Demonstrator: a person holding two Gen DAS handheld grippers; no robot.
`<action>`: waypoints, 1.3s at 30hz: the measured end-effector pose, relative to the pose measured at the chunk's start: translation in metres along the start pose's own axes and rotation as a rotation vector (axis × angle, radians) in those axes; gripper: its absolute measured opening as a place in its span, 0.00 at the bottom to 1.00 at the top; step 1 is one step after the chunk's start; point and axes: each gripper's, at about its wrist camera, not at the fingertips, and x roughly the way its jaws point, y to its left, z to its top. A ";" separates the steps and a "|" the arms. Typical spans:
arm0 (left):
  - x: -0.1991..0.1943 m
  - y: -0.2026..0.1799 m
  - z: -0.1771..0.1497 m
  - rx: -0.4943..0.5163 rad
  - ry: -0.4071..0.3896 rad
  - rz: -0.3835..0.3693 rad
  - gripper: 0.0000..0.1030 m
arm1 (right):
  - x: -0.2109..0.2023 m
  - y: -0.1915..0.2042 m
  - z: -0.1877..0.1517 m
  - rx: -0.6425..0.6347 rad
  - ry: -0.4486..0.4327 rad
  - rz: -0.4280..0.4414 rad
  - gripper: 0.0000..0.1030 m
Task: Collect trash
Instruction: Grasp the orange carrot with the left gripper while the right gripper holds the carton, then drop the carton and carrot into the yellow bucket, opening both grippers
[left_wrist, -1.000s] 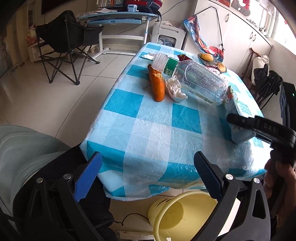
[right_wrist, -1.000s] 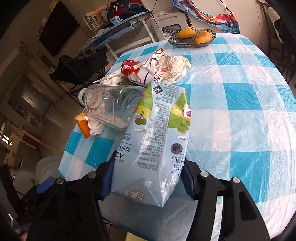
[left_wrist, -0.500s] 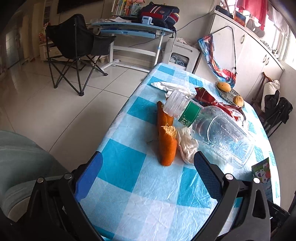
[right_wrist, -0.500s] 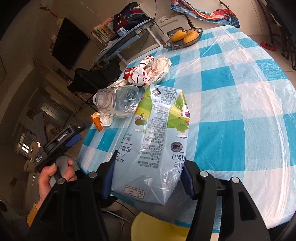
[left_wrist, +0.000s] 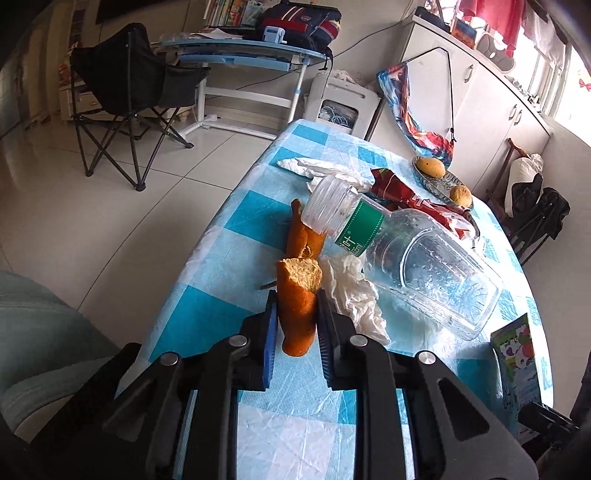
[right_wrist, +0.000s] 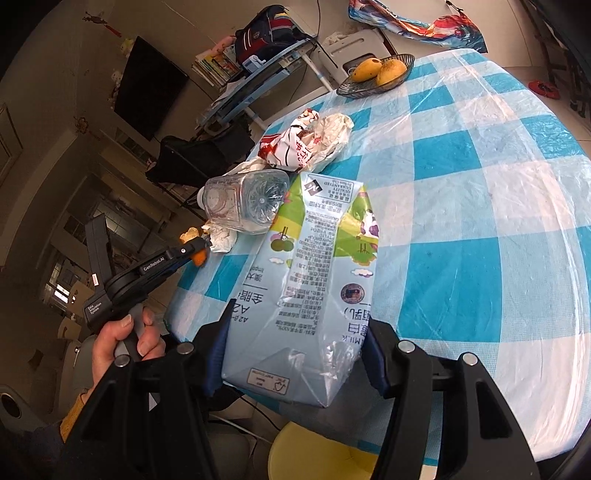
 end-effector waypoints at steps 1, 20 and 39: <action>-0.007 0.001 -0.003 -0.001 -0.008 -0.008 0.18 | -0.001 0.004 -0.001 -0.007 0.003 0.010 0.56; -0.097 -0.001 -0.087 0.044 -0.025 -0.087 0.18 | -0.015 0.078 -0.102 -0.273 0.230 0.092 0.55; -0.111 -0.047 -0.132 0.211 0.089 -0.153 0.18 | -0.014 0.038 -0.097 -0.099 0.135 -0.066 0.69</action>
